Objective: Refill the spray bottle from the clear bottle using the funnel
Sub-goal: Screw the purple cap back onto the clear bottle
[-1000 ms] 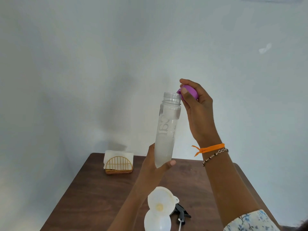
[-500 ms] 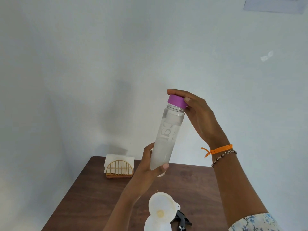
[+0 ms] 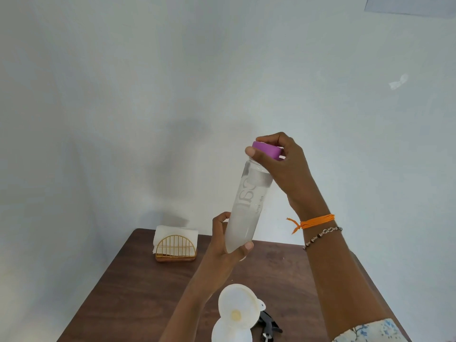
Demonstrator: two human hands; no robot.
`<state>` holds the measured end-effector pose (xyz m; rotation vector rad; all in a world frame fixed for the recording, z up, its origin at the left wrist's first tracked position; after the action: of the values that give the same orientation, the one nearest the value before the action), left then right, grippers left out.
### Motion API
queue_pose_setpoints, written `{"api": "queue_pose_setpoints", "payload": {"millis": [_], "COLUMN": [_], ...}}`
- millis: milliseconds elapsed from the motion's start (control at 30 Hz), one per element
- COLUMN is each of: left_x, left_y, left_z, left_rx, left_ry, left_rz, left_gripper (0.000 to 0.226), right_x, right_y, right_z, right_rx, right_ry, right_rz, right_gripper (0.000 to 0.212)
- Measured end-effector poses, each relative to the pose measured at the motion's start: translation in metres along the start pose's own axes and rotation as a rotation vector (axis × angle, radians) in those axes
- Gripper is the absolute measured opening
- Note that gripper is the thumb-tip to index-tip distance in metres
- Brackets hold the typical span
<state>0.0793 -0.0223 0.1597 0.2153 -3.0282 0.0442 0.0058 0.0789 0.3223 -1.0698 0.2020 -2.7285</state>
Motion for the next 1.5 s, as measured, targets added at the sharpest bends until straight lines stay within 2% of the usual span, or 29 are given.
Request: {"api": "queue_pose_setpoints", "payload": {"millis": [67, 200, 300, 600, 733, 767, 833, 933, 1033, 1100, 1200, 1267, 1367, 1433, 1500], "left_x": [0.000, 0.001, 0.000, -0.002, -0.003, -0.003, -0.003, -0.004, -0.007, -0.008, -0.007, -0.007, -0.008, -0.008, -0.009], "left_y": [0.000, -0.002, -0.001, -0.001, 0.005, 0.005, 0.002, 0.000, 0.002, 0.002, -0.003, -0.004, -0.002, 0.000, 0.002], "left_z": [0.001, 0.005, 0.008, 0.010, 0.010, 0.012, 0.016, 0.019, 0.018, 0.017, 0.012, 0.010, 0.011, 0.011, 0.011], "left_rx": [-0.018, -0.012, -0.049, -0.010, 0.023, 0.011, -0.024, -0.082, -0.118, -0.117, -0.029, 0.032, 0.030, -0.023, -0.094], "left_ry": [-0.005, -0.026, -0.028, 0.009, -0.003, -0.009, -0.024, -0.053, -0.048, -0.037, -0.009, -0.008, -0.007, -0.023, -0.046], "left_rz": [-0.002, -0.008, -0.011, -0.163, -0.116, -0.104, -0.084, -0.028, 0.024, 0.026, -0.095, -0.158, -0.133, -0.066, 0.030], "left_gripper": [0.053, 0.053, 0.047, 0.049, 0.045, 0.045, 0.045, 0.051, 0.055, 0.055, 0.049, 0.049, 0.050, 0.050, 0.053], "right_x": [-0.001, -0.003, 0.000, 0.000, -0.003, -0.003, -0.004, -0.008, -0.010, -0.006, -0.003, -0.005, -0.009, -0.008, -0.007], "right_y": [0.004, 0.004, -0.001, -0.018, -0.024, -0.023, -0.017, -0.006, -0.003, -0.007, -0.014, -0.015, -0.017, -0.016, -0.009], "right_z": [0.000, 0.001, -0.002, -0.005, -0.006, -0.006, -0.005, 0.002, 0.008, 0.008, 0.007, 0.007, 0.007, 0.006, 0.008], "right_rx": [0.106, 0.317, 0.362, 0.004, -0.215, -0.202, -0.021, 0.252, 0.313, 0.263, 0.085, -0.043, -0.184, -0.050, 0.200], "right_ry": [-0.007, -0.015, 0.003, 0.058, 0.073, 0.078, 0.086, 0.075, 0.075, 0.092, 0.119, 0.135, 0.139, 0.123, 0.093], "right_rz": [0.071, 0.202, 0.220, -0.024, -0.145, -0.127, -0.033, 0.198, 0.297, 0.245, 0.088, -0.023, -0.080, -0.003, 0.170], "right_gripper": [0.018, 0.026, 0.027, 0.015, 0.041, 0.041, 0.036, 0.024, 0.016, 0.013, 0.013, 0.022, 0.042, 0.039, 0.030]}}
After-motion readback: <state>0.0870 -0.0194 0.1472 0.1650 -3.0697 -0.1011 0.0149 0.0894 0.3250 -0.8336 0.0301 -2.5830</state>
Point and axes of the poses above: each hand's wrist, its own x-axis towards the middle knuckle, its own y-axis out of the palm, z = x × y, the point moved 8 cm from there along x, towards the middle knuckle, and after that the axes turned 10 degrees about -y, right-handed, at the moved point
